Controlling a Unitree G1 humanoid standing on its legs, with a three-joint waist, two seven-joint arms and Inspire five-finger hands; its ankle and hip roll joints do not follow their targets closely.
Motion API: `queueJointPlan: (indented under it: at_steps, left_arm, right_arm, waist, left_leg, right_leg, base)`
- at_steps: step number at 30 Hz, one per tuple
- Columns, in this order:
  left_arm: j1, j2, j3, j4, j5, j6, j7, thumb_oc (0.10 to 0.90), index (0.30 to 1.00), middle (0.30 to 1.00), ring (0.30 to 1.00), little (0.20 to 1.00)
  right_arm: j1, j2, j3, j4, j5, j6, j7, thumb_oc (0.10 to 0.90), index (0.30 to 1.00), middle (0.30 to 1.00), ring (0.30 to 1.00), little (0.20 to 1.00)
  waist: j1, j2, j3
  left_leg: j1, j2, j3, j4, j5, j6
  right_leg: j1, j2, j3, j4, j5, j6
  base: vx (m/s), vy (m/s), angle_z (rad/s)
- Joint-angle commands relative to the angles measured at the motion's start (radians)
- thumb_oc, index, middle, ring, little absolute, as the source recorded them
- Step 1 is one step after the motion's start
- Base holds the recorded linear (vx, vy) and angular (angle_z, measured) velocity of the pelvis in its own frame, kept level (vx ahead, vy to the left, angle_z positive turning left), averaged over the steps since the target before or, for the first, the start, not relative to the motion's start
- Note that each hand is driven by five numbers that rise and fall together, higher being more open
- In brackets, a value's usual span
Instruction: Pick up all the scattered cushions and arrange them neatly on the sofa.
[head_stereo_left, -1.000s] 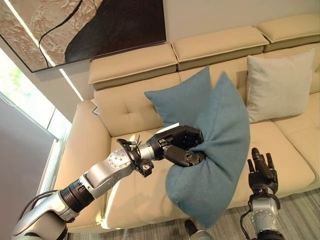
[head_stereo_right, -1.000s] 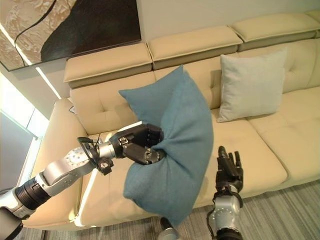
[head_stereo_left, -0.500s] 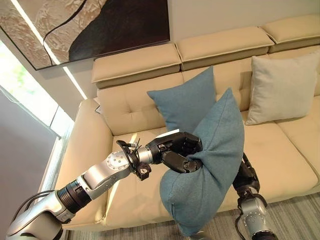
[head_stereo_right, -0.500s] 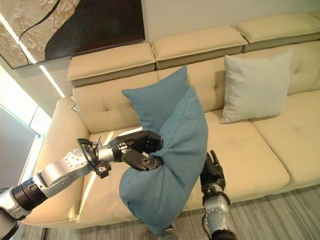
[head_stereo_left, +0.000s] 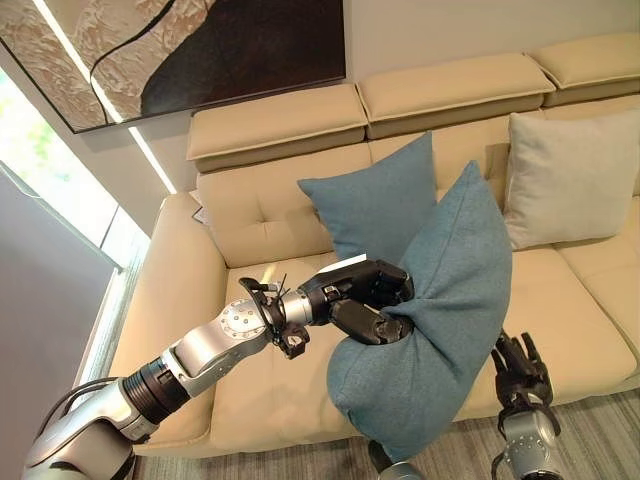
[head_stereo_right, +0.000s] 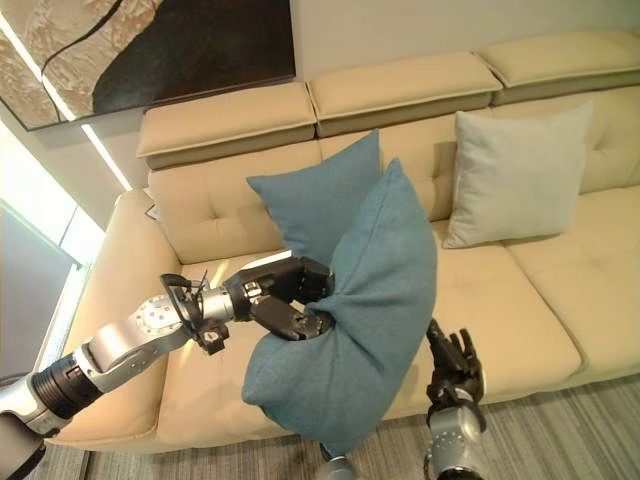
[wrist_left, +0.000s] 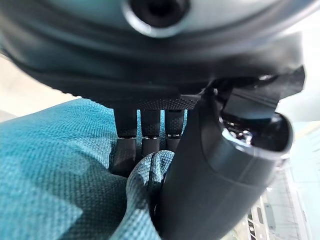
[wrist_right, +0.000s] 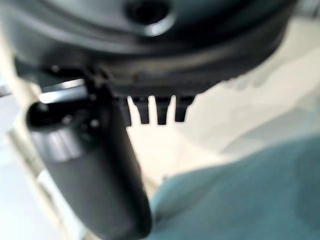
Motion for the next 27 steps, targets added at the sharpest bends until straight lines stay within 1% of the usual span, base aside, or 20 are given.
queueJointPlan:
  at_steps: [1, 4, 7, 9, 10, 11, 14, 15, 18, 19, 20, 21, 24, 27]
  left_arm:
    - [-0.237, -0.11, 0.127, -0.117, -0.071, -0.192, 0.008, 0.4, 0.3, 0.3, 0.3, 0.3]
    - [-0.252, -0.123, 0.13, -0.118, -0.065, -0.193, 0.012, 0.4, 0.3, 0.3, 0.3, 0.3]
    - [-0.268, -0.128, 0.125, -0.117, -0.06, -0.195, 0.012, 0.4, 0.3, 0.3, 0.3, 0.3]
    - [-0.275, -0.14, 0.126, -0.12, -0.06, -0.194, 0.012, 0.4, 0.3, 0.3, 0.3, 0.3]
    - [-0.274, -0.14, 0.127, -0.12, -0.06, -0.194, 0.012, 0.4, 0.3, 0.3, 0.3, 0.3]
    - [-0.269, -0.15, 0.128, -0.125, -0.061, -0.191, 0.007, 0.4, 0.3, 0.3, 0.3, 0.3]
    - [-0.27, -0.153, 0.123, -0.127, -0.058, -0.191, -0.003, 0.4, 0.3, 0.3, 0.3, 0.3]
    - [-0.277, -0.156, 0.116, -0.129, -0.058, -0.19, -0.013, 0.4, 0.3, 0.3, 0.3, 0.3]
    - [-0.279, -0.155, 0.109, -0.132, -0.064, -0.191, -0.02, 0.4, 0.3, 0.3, 0.3, 0.3]
    - [-0.279, -0.154, 0.109, -0.132, -0.064, -0.191, -0.02, 0.4, 0.3, 0.3, 0.3, 0.3]
    - [-0.271, -0.156, 0.11, -0.135, -0.069, -0.192, -0.023, 0.4, 0.3, 0.3, 0.3, 0.3]
    - [-0.269, -0.156, 0.111, -0.136, -0.07, -0.192, -0.023, 0.4, 0.3, 0.3, 0.3, 0.3]
    - [-0.245, -0.148, 0.121, -0.13, -0.069, -0.197, -0.024, 0.4, 0.3, 0.3, 0.3, 0.3]
    - [-0.216, -0.139, 0.136, -0.124, -0.068, -0.198, -0.028, 0.4, 0.3, 0.3, 0.3, 0.3]
  right_arm:
    - [0.001, -0.033, 0.004, 0.011, -0.027, -0.02, 0.054, 0.8, 0.9, 0.9, 0.9, 0.9]
    - [0.027, -0.001, 0.01, 0.052, 0.014, 0.001, 0.082, 0.8, 0.9, 0.9, 0.9, 0.9]
    - [0.032, 0.013, 0.023, 0.061, 0.035, 0.012, 0.104, 0.8, 0.9, 0.9, 0.9, 0.9]
    - [0.028, 0.04, 0.04, 0.059, 0.091, 0.026, 0.14, 0.8, 0.9, 0.9, 0.9, 0.9]
    - [0.028, 0.04, 0.041, 0.059, 0.092, 0.026, 0.14, 0.8, 0.9, 0.9, 0.9, 0.9]
    - [0.024, 0.06, 0.052, 0.06, 0.138, 0.036, 0.169, 0.8, 0.9, 0.9, 0.9, 0.9]
    - [0.02, 0.075, 0.076, 0.056, 0.162, 0.05, 0.196, 0.8, 0.9, 0.9, 0.9, 0.9]
    - [0.014, 0.088, 0.114, 0.042, 0.177, 0.063, 0.221, 0.8, 0.9, 0.9, 0.9, 0.9]
    - [0.012, 0.104, 0.177, 0.001, 0.201, 0.082, 0.26, 0.8, 0.9, 0.9, 0.9, 0.9]
    - [0.012, 0.104, 0.177, 0.001, 0.201, 0.082, 0.26, 0.8, 0.9, 0.9, 0.9, 0.9]
    - [0.015, 0.115, 0.218, -0.044, 0.22, 0.092, 0.289, 0.8, 0.9, 0.9, 0.9, 0.9]
    - [0.016, 0.116, 0.22, -0.046, 0.221, 0.092, 0.289, 0.8, 0.9, 0.9, 0.9, 0.9]
    - [0.03, 0.132, 0.305, -0.159, 0.261, 0.108, 0.345, 0.8, 0.9, 0.9, 0.9, 0.9]
    - [0.06, 0.118, 0.376, -0.262, 0.268, 0.106, 0.39, 0.8, 0.9, 0.9, 0.9, 0.9]
  waist:
    - [-0.004, -0.033, -0.127]
    - [-0.011, -0.03, -0.128]
    - [-0.013, -0.027, -0.127]
    - [-0.014, -0.02, -0.128]
    - [-0.014, -0.02, -0.128]
    - [-0.013, -0.015, -0.131]
    - [-0.01, -0.012, -0.134]
    - [-0.007, -0.008, -0.137]
    - [-0.001, -0.008, -0.144]
    - [-0.001, -0.008, -0.144]
    - [0.008, -0.009, -0.148]
    - [0.006, -0.01, -0.148]
    - [0.02, -0.015, -0.152]
    - [0.027, -0.023, -0.155]
  left_leg:
    - [0.025, -0.005, 0.01, 0.007, -0.11, -0.023]
    - [0.027, -0.004, 0.013, 0.007, -0.11, -0.023]
    - [0.025, -0.004, 0.015, 0.007, -0.109, -0.024]
    - [0.026, -0.005, 0.016, 0.007, -0.109, -0.024]
    - [0.026, -0.004, 0.016, 0.007, -0.109, -0.024]
    - [0.028, -0.005, 0.016, 0.007, -0.11, -0.024]
    - [0.031, -0.005, 0.016, 0.007, -0.11, -0.024]
    - [0.033, -0.005, 0.016, 0.007, -0.108, -0.026]
    - [0.035, -0.005, 0.016, 0.008, -0.106, -0.029]
    - [0.034, -0.005, 0.016, 0.008, -0.106, -0.029]
    - [0.035, -0.004, 0.014, 0.009, -0.104, -0.031]
    - [0.036, -0.004, 0.014, 0.009, -0.104, -0.031]
    - [0.037, -0.002, 0.011, 0.01, -0.099, -0.035]
    - [0.036, 0.0, 0.009, 0.011, -0.096, -0.038]
  right_leg:
    - [0.016, 0.018, -0.023, 0.121, -0.176, 0.061]
    - [0.016, 0.018, -0.022, 0.12, -0.175, 0.062]
    - [0.013, 0.02, -0.02, 0.124, -0.176, 0.063]
    - [0.009, 0.02, -0.017, 0.127, -0.177, 0.062]
    - [0.009, 0.02, -0.017, 0.127, -0.177, 0.062]
    - [0.01, 0.021, -0.016, 0.128, -0.179, 0.06]
    - [0.014, 0.021, -0.016, 0.128, -0.18, 0.059]
    - [0.017, 0.021, -0.018, 0.128, -0.18, 0.057]
    - [0.022, 0.02, -0.024, 0.126, -0.181, 0.055]
    - [0.022, 0.02, -0.024, 0.126, -0.181, 0.055]
    - [0.025, 0.02, -0.028, 0.126, -0.181, 0.053]
    - [0.025, 0.02, -0.028, 0.126, -0.181, 0.053]
    - [0.03, 0.02, -0.035, 0.126, -0.182, 0.05]
    - [0.033, 0.02, -0.04, 0.125, -0.182, 0.048]
  base:
    - [0.0, 0.0, 0.0]
    - [0.0, 0.0, 0.0]
    - [-0.01, -0.007, -0.03]
    - [-0.01, -0.009, -0.04]
    - [0.0, 0.0, 0.0]
    - [0.0, 0.0, 0.0]
    - [0.0, 0.0, 0.0]
    - [0.0, 0.0, 0.0]
    - [0.0, 0.0, 0.0]
    - [0.0, 0.0, 0.0]
    - [0.0, 0.0, 0.0]
    - [0.0, 0.0, 0.0]
    - [0.0, 0.0, 0.0]
    - [0.0, -0.013, 0.06]
